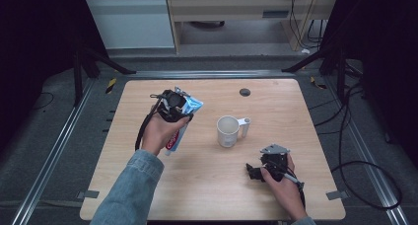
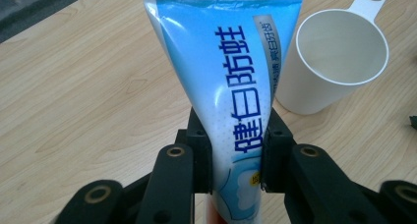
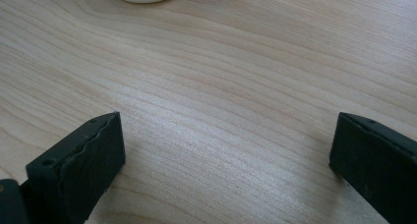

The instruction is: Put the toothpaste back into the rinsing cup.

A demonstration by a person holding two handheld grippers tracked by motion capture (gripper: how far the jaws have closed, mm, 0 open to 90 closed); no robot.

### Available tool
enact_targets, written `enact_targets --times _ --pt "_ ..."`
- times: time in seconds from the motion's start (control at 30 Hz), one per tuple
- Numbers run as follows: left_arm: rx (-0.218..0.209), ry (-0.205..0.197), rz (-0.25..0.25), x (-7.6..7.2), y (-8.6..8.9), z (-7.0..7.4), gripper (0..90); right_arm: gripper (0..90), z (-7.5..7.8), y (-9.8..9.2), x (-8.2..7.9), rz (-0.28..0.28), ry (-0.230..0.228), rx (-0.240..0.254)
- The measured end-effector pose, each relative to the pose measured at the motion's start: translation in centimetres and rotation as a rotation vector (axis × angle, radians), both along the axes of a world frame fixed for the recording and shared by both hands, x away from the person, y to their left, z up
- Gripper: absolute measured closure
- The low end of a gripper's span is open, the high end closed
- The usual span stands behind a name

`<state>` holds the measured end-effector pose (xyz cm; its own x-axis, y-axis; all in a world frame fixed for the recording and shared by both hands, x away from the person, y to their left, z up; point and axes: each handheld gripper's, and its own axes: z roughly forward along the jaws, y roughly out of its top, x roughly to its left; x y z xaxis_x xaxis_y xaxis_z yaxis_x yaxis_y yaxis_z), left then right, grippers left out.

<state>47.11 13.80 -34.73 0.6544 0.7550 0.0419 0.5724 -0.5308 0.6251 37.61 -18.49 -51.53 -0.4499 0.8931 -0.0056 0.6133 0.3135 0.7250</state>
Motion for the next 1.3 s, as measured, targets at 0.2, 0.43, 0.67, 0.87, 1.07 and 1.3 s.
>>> enact_targets --times 0.2,0.43,0.67,0.87,1.07,1.3 --pt "-0.009 -0.009 -0.008 -0.2 -0.5 0.3 71.4 0.5 0.0 0.0 0.0 0.0 0.0 0.0" --pt "-0.019 -0.025 -0.016 -0.5 -1.1 0.7 71.5 0.5 0.0 0.0 0.0 0.0 0.0 -0.001" --pt "-0.025 -0.035 -0.026 -0.7 -1.8 1.0 71.4 0.5 0.0 0.0 0.0 0.0 0.0 -0.001" --pt "-0.032 -0.053 -0.039 -1.0 -2.5 1.3 71.4 0.5 0.0 0.0 0.0 -0.001 0.0 -0.001" --pt "-0.049 -0.077 -0.049 -1.5 -3.4 1.9 71.4 0.5 0.0 0.0 0.0 0.0 -0.001 -0.001" --pt "-0.078 -0.103 -0.066 -1.9 -4.5 2.9 71.3 0.5 0.0 0.0 0.0 0.0 0.0 -0.001"
